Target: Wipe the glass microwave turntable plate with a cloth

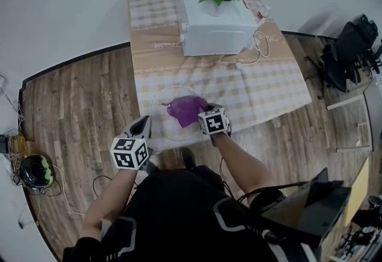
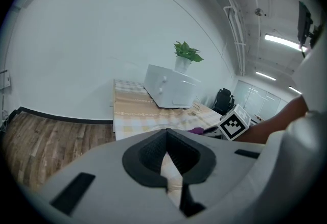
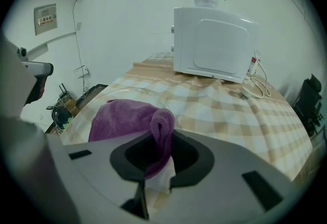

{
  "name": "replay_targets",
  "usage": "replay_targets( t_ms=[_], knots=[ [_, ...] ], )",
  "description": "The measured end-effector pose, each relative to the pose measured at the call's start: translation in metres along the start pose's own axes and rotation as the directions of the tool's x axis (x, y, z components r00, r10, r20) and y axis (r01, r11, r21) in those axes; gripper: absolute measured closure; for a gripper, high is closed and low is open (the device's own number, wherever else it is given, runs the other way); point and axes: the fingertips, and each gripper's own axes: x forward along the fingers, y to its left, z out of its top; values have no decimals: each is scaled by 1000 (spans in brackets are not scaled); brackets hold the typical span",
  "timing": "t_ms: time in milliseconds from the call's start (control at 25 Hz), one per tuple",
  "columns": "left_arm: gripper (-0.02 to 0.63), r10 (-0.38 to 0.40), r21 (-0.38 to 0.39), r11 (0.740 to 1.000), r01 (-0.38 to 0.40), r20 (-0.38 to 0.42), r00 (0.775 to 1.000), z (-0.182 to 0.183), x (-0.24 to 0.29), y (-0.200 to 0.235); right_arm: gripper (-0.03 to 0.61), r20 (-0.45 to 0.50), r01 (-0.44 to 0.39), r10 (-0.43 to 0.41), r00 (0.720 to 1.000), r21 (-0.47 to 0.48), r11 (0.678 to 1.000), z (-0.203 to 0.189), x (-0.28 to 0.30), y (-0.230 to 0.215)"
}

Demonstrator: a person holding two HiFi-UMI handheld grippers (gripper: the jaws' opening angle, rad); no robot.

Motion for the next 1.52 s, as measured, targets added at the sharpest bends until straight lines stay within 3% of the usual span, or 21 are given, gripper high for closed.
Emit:
replay_targets(
  t_ms=[560,920,1080,1520],
  knots=[
    [611,-21,27,999,21,-9,1000,-1,6,-8,503,29,92,-91,995,-46,995,0,-26,-36],
    [611,8,18,1000,-7,-8,1000,-2,2,3,503,188,-92,90,978,5,996,29,-65,16],
    [612,27,4,1000,-27,-7,1000,-2,-2,10,503,233,-227,226,946,-22,974,50,-82,63],
    [612,91,-53,994,-91,-2,996,-14,-25,32,503,258,-436,460,850,-147,888,75,-101,178]
  ],
)
